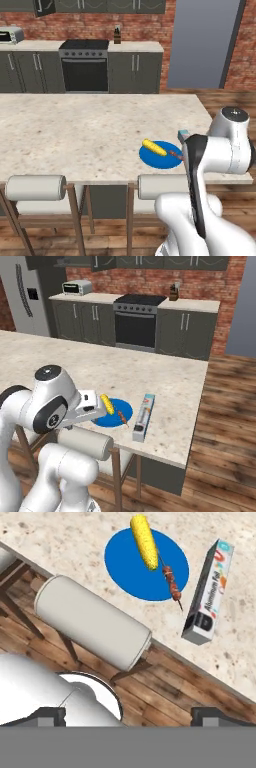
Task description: Retrieve the tupperware and aluminum foil from the cabinet and place them on the dining counter near the plate with corn and kebab skewer to prepare for storing leftovers.
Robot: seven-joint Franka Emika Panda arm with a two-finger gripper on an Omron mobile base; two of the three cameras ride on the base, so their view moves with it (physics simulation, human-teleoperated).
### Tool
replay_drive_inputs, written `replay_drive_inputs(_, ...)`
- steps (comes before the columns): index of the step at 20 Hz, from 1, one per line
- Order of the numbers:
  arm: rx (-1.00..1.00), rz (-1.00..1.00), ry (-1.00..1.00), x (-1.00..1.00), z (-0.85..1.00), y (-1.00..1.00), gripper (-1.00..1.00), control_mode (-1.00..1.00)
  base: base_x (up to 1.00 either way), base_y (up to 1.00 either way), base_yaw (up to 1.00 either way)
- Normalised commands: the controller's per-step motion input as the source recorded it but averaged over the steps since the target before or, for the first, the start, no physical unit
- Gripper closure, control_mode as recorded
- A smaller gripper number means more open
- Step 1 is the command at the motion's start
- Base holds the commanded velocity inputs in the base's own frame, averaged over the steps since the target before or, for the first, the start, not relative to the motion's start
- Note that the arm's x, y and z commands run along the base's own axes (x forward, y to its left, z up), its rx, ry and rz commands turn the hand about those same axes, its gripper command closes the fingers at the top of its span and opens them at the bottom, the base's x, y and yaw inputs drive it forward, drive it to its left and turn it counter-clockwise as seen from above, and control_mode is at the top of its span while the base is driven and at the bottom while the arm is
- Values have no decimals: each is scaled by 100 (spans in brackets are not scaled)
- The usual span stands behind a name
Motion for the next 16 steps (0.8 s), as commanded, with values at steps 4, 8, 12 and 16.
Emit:
replay_drive_inputs(4,-9,-1,-5,-12,38,32,-100,-100,0,0,0)
replay_drive_inputs(8,0,0,0,0,0,0,-100,100,-26,-30,-11)
replay_drive_inputs(12,0,0,0,0,0,0,-100,100,-29,-84,-22)
replay_drive_inputs(16,0,0,0,0,0,0,-100,100,-23,-100,-29)
